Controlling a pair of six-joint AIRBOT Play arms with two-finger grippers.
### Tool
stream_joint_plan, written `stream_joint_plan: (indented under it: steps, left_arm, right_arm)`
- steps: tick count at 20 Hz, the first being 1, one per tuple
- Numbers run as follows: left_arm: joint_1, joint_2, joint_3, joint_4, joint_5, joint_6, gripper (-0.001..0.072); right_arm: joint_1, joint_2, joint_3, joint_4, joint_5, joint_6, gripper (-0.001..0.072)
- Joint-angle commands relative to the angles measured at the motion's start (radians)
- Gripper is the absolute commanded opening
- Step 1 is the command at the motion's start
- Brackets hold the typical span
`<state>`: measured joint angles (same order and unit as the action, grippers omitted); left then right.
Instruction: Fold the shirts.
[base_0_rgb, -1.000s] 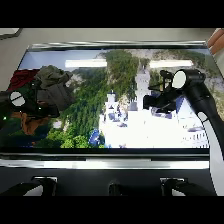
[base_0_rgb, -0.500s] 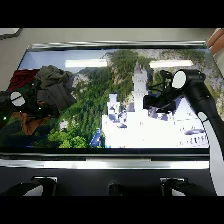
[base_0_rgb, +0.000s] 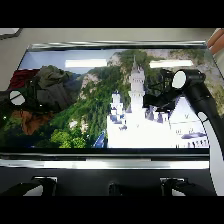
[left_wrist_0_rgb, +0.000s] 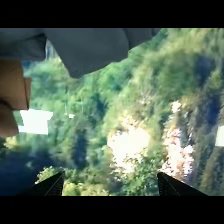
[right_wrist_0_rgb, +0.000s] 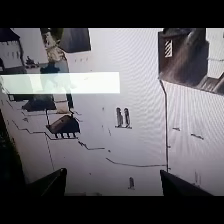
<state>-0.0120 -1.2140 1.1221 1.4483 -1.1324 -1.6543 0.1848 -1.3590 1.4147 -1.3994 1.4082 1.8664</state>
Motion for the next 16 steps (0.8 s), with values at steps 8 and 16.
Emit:
stream_joint_plan:
  steps: [8,16]
  left_arm:
    - [0.545,-0.211,0.296,-0.01,-0.204,-0.13,0.0713]
    - [0.639,-0.344,0.055,-0.402,0.052,0.134,0.0711]
  right_arm:
    - [0.0,0.0,0.001,-0.004,-0.018,-0.069,0.0669]
    - [0.0,0.0,0.001,0.0,-0.014,-0.09,0.0669]
